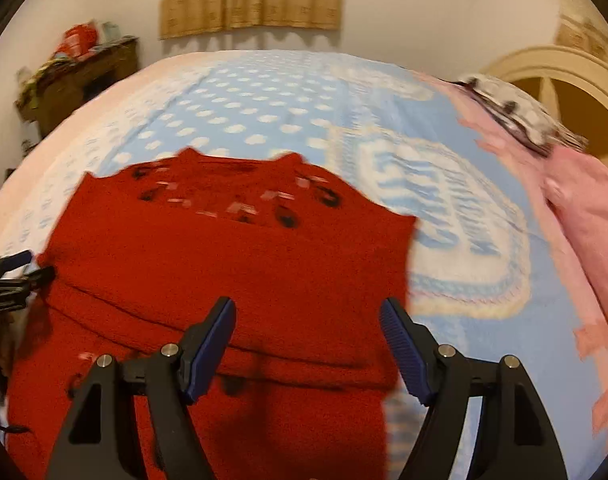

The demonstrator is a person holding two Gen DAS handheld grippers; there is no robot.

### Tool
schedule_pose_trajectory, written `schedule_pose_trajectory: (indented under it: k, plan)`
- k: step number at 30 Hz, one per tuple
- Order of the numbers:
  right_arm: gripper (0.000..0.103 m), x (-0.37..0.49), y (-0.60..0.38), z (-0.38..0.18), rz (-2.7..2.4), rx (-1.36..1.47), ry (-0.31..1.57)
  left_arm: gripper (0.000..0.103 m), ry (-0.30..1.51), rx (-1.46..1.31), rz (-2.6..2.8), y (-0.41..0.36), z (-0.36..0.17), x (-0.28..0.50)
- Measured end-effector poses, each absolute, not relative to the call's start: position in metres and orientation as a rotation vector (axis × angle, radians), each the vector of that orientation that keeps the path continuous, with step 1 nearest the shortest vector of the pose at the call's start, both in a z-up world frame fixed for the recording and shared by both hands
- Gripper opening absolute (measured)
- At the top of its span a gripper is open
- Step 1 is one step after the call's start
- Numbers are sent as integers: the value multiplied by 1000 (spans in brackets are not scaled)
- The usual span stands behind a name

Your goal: Fold small clothes

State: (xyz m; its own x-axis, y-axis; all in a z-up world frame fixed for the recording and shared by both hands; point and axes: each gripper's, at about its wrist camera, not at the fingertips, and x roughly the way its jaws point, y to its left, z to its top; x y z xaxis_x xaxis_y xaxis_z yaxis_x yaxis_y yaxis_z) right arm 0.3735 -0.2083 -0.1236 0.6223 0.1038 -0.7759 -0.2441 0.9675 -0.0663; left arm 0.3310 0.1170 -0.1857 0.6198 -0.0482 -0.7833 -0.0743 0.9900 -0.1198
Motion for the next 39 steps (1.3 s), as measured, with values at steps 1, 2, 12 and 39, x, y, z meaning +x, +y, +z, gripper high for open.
schedule_pose_trajectory:
  k: [1,2,12,39]
  plan:
    - [75,376,-204,-126,226,-162,883,103,903,-145,16,117,-186,331]
    - [75,379,-199,-129,246,-152,895,103,901,-146,15,117,-185,331]
    - [75,381,-204,-172,229,-114,983,103,773,-179,47,124,-170,321]
    - [75,375,-205,-176,235,-112,1005,103,896,-176,56,123,-187,333]
